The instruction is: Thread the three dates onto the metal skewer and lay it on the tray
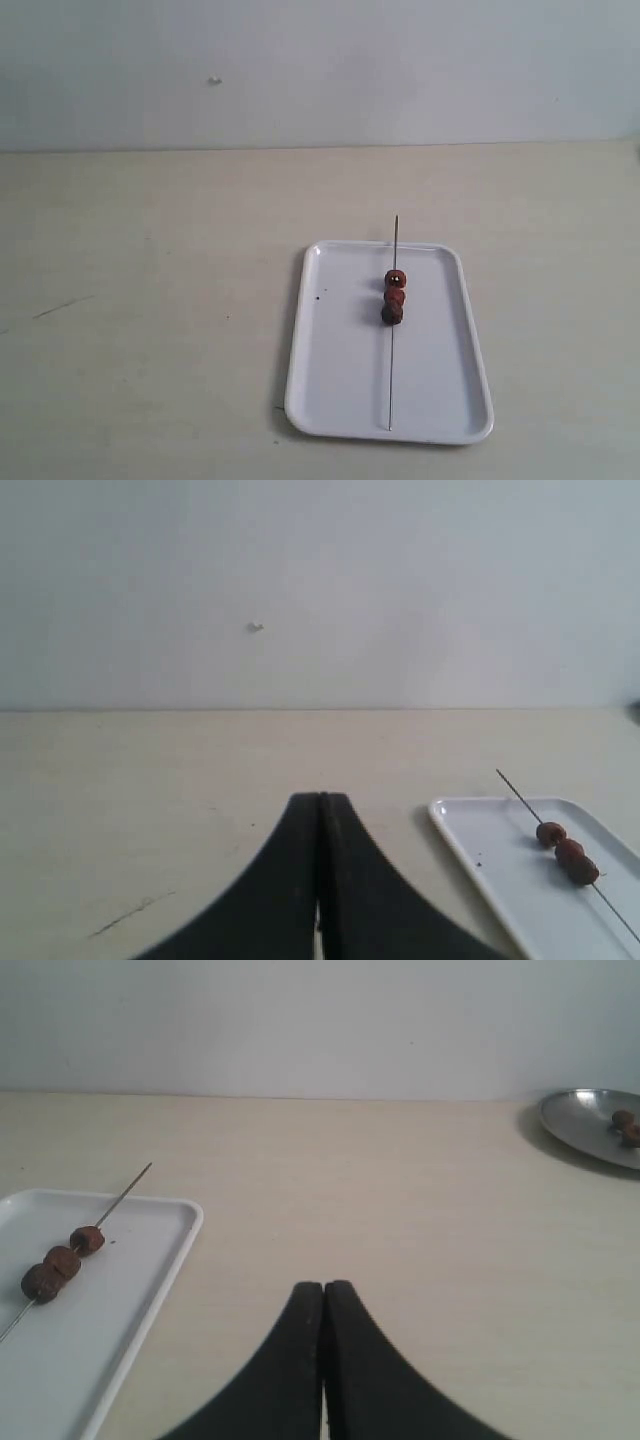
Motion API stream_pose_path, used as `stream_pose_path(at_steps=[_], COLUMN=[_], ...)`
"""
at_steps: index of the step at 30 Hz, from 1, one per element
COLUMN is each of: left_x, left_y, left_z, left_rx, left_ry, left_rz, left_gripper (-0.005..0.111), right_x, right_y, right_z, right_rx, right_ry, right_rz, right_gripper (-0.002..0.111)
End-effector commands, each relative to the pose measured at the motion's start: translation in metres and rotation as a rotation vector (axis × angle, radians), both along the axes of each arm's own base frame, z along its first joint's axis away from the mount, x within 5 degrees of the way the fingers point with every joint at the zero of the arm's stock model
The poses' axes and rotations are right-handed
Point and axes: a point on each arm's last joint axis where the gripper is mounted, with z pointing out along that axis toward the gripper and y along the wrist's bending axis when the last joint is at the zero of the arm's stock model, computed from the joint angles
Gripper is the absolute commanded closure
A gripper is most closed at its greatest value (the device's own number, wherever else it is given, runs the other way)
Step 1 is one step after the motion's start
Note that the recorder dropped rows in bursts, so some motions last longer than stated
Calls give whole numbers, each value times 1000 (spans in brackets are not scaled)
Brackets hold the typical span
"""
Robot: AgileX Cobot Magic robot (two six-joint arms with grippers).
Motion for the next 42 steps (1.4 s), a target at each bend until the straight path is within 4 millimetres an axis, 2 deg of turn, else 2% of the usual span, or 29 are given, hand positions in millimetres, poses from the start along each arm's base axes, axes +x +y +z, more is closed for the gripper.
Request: stream_pose_path(at_steps=[1, 14, 16, 21, 23, 30, 36, 41, 42], left_x=[0, -1, -1, -1, -1, 0, 0, 0, 0], left_y=[0, -1, -1, -1, 0, 2, 2, 2, 2], left_z=[0, 0, 0, -3, -2, 3, 2, 3, 3], left_rx=[2, 23, 215, 1164, 1344, 1120, 1021, 622, 488], left_ry=[-5, -13, -82, -410, -478, -429, -391, -257, -212], left_rz=[-6, -10, -22, -65, -61, 4, 1, 12, 16], left_gripper=[107, 107, 107, 107, 107, 107, 107, 107, 107], right_x=[0, 0, 0, 0, 0, 0, 0, 0, 0], right_y=[0, 0, 0, 0, 0, 0, 0, 0, 0], right_z=[-1, -1, -1, -1, -1, -1, -1, -1, -1], right_rx=[-13, -13, -13, -13, -13, -13, -13, -13, -13], right_ry=[-2, -2, -2, -2, -2, -2, -2, -2, -2], right_rz=[-3, -3, -3, -3, -3, -3, -3, -3, -3], right_gripper=[108, 108, 108, 108, 108, 108, 108, 108, 108])
